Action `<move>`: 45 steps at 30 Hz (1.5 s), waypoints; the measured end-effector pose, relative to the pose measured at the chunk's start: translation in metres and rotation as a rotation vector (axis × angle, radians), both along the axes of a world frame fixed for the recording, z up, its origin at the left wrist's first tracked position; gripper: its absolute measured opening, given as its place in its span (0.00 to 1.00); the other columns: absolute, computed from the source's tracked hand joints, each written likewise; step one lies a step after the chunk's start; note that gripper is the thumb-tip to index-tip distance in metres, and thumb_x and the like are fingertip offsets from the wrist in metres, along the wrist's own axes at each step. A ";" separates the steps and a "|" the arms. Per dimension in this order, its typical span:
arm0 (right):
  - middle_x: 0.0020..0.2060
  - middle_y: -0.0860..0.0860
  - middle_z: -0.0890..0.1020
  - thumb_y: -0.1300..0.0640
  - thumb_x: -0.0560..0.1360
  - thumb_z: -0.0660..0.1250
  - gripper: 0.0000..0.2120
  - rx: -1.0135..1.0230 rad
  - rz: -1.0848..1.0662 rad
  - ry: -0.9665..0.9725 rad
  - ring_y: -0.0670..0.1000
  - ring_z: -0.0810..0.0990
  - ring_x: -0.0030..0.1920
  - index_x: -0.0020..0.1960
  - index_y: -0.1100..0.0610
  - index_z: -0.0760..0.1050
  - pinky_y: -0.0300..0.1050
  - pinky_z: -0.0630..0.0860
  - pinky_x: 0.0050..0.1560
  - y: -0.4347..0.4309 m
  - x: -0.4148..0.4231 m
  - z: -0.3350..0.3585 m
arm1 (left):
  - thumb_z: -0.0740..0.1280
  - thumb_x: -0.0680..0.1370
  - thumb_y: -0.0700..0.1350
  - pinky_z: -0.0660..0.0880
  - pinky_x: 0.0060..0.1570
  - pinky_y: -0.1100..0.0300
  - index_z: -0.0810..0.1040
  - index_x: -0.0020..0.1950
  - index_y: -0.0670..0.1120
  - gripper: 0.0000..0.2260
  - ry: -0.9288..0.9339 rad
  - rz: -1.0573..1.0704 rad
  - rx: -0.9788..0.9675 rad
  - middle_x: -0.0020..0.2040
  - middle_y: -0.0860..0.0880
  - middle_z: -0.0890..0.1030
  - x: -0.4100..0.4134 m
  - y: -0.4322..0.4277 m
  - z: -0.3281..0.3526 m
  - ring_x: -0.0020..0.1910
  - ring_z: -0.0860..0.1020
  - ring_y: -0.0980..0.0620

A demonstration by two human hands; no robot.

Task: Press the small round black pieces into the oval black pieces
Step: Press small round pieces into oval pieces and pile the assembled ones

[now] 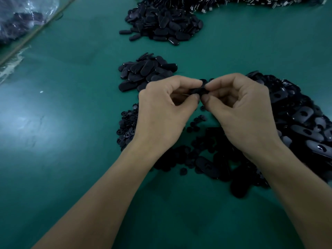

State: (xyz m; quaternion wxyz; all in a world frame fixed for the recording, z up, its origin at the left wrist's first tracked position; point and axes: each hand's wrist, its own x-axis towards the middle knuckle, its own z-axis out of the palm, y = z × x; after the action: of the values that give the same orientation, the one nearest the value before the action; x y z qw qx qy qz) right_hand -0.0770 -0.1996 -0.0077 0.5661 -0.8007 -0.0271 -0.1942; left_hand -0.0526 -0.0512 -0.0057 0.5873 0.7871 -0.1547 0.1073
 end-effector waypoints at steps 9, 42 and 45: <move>0.36 0.39 0.83 0.62 0.78 0.70 0.10 -0.022 -0.005 -0.022 0.40 0.80 0.37 0.48 0.46 0.82 0.33 0.75 0.40 -0.002 0.000 0.004 | 0.74 0.74 0.34 0.84 0.48 0.51 0.85 0.48 0.50 0.10 0.144 0.004 -0.182 0.41 0.48 0.87 0.004 0.003 -0.003 0.42 0.86 0.48; 0.38 0.48 0.82 0.62 0.75 0.73 0.15 -0.263 -0.057 0.005 0.50 0.82 0.38 0.41 0.49 0.69 0.48 0.79 0.39 0.000 -0.008 0.010 | 0.74 0.74 0.34 0.81 0.46 0.64 0.85 0.49 0.49 0.11 0.007 -0.060 0.104 0.42 0.57 0.85 -0.003 0.002 0.003 0.41 0.84 0.62; 0.37 0.50 0.83 0.62 0.74 0.75 0.16 -0.259 -0.113 0.017 0.53 0.84 0.39 0.38 0.49 0.69 0.54 0.80 0.39 0.003 -0.010 0.008 | 0.74 0.74 0.34 0.78 0.44 0.69 0.85 0.50 0.48 0.10 -0.004 -0.052 0.139 0.42 0.58 0.84 -0.003 0.002 0.001 0.40 0.83 0.62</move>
State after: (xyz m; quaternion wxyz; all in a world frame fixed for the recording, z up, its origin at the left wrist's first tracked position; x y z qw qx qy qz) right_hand -0.0871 -0.1964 0.0008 0.4464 -0.8689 -0.0020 -0.2140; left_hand -0.0554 -0.0491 -0.0044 0.5335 0.8215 -0.1836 0.0825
